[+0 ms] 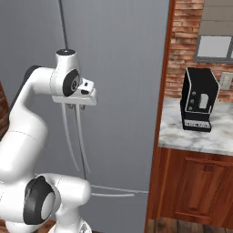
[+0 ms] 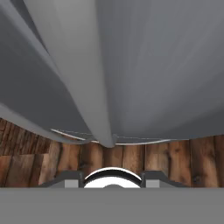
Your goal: Retrieve the sausage and cheese from the fridge and place them on the cutting board on the counter.
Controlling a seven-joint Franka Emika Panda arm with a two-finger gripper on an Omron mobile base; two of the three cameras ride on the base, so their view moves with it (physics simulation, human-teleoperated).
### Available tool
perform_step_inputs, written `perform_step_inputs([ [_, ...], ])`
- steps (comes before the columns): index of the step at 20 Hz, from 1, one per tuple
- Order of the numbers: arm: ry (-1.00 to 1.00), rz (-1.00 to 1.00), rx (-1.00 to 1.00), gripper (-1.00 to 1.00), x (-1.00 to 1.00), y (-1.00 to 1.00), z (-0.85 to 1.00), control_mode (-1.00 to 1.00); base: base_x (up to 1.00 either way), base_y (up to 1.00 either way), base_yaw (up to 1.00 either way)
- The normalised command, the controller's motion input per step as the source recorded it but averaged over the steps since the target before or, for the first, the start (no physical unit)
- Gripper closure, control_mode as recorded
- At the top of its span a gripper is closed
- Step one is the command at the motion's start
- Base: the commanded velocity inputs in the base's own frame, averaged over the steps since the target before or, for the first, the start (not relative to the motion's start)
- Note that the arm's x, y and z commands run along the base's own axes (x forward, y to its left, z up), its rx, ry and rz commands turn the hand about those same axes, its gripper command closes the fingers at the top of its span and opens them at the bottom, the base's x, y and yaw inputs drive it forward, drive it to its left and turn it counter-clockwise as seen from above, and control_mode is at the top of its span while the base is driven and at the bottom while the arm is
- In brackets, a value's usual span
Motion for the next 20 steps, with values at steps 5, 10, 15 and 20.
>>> perform_step_inputs([
  [5, 0.00, 0.00, 0.00, -1.00, 0.00, 0.00, 0.00, 1.00, -0.04, 0.11, 0.00],
  [10, 0.00, 0.00, 0.00, -1.00, 0.00, 0.00, 0.00, 1.00, -0.29, 0.49, 0.01],
  [15, 0.00, 0.00, 0.00, -1.00, 0.00, 0.00, 0.00, 1.00, -0.51, 0.28, 0.01],
  [20, 0.00, 0.00, 0.00, -1.00, 0.00, 0.00, 0.00, 1.00, -0.41, -0.32, 0.00],
])
